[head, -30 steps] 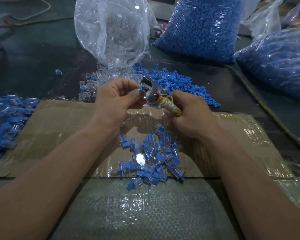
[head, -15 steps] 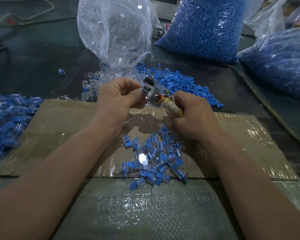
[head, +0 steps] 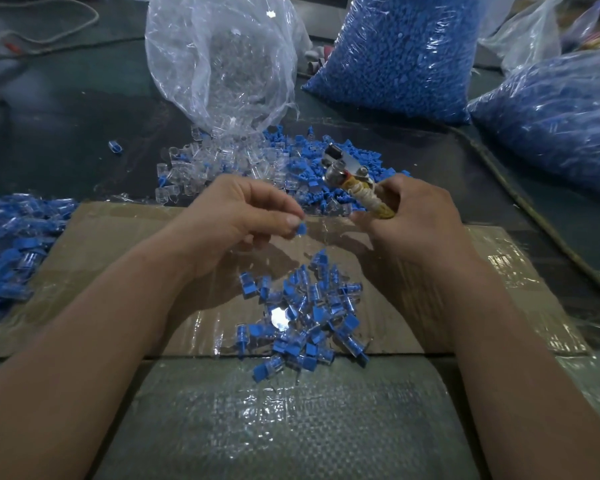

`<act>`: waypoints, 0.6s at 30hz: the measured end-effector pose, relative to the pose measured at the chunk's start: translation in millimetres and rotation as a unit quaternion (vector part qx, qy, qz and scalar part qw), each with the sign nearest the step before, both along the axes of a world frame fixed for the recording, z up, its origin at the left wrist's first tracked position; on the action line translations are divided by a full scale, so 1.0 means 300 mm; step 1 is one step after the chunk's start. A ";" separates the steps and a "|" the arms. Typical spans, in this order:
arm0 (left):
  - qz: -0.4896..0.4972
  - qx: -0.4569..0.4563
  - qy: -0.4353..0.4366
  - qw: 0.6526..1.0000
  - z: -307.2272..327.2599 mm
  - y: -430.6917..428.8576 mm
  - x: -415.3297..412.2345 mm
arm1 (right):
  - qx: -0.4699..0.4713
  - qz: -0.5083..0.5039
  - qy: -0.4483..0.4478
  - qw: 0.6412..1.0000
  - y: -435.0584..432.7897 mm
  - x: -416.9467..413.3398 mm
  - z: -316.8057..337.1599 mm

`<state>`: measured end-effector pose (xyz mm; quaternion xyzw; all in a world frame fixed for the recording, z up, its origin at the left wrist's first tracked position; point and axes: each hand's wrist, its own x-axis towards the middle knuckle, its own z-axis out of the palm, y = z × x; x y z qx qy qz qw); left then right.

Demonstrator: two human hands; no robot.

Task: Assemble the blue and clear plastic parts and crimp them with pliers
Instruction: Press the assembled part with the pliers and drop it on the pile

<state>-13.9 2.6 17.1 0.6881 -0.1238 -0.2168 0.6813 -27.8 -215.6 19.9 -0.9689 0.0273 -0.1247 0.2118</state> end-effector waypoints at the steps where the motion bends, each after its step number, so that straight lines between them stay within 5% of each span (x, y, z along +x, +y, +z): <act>1: -0.032 0.015 0.011 0.999 0.003 0.003 0.000 | -0.004 -0.009 0.015 1.000 -0.008 0.003 0.003; 8: -0.177 0.106 -0.045 0.978 0.016 0.015 -0.005 | -0.025 -0.092 0.089 0.991 -0.035 0.020 -0.004; 13: 0.057 0.011 -0.032 0.998 0.000 0.004 0.010 | -0.046 -0.113 0.114 0.986 -0.046 0.028 -0.016; 18: 0.265 0.162 -0.188 0.932 -0.062 -0.002 0.052 | -0.062 -0.118 0.124 0.983 -0.053 0.036 -0.028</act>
